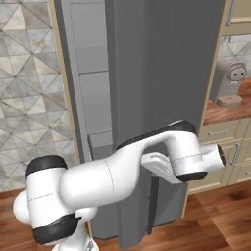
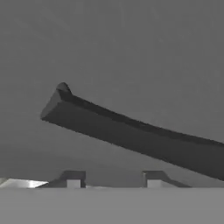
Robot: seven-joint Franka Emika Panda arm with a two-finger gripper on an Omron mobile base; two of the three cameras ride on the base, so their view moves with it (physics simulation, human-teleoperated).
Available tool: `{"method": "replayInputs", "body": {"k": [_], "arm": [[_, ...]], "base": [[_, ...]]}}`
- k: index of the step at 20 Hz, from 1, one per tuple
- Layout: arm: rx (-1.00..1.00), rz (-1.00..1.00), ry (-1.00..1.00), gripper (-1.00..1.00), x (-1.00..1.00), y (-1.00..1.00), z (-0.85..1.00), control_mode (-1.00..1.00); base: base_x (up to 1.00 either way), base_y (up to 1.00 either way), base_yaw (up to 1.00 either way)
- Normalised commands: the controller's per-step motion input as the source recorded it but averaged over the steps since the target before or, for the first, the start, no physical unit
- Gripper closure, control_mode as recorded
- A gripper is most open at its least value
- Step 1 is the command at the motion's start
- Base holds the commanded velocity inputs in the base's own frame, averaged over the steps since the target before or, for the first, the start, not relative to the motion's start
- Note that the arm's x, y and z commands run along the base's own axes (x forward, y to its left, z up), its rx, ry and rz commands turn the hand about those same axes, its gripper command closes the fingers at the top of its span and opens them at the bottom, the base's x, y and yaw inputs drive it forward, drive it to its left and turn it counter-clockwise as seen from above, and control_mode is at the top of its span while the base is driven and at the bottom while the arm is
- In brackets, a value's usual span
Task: Open the fridge, remove the orange, squash, and chicken drumstick, and place them on any counter.
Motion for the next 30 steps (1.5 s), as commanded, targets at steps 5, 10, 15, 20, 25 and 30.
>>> {"method": "replayInputs", "body": {"k": [5,10,15,20,25,30], "arm": [[-0.07,-0.27,-0.64,-1.00,-1.00,0.95,-0.21,-1.00],[-0.21,-0.33,-0.79,-1.00,-0.87,0.90,-0.04,-1.00],[-0.24,-0.38,-0.50,-1.00,-0.53,0.96,0.14,-1.00],[-0.23,-0.38,-0.30,-1.00,-0.14,1.00,0.64,-1.00],[-0.21,-0.33,-0.05,-1.00,0.20,0.89,0.79,-1.00],[-0.17,-0.33,0.13,-1.00,0.92,0.34,0.62,-1.00]], "base": [[0.00,0.00,0.00],[0.00,0.00,0.00],[0.00,0.00,0.00],[0.00,0.00,0.00],[0.00,0.00,0.00],[0.00,0.00,0.00]]}}
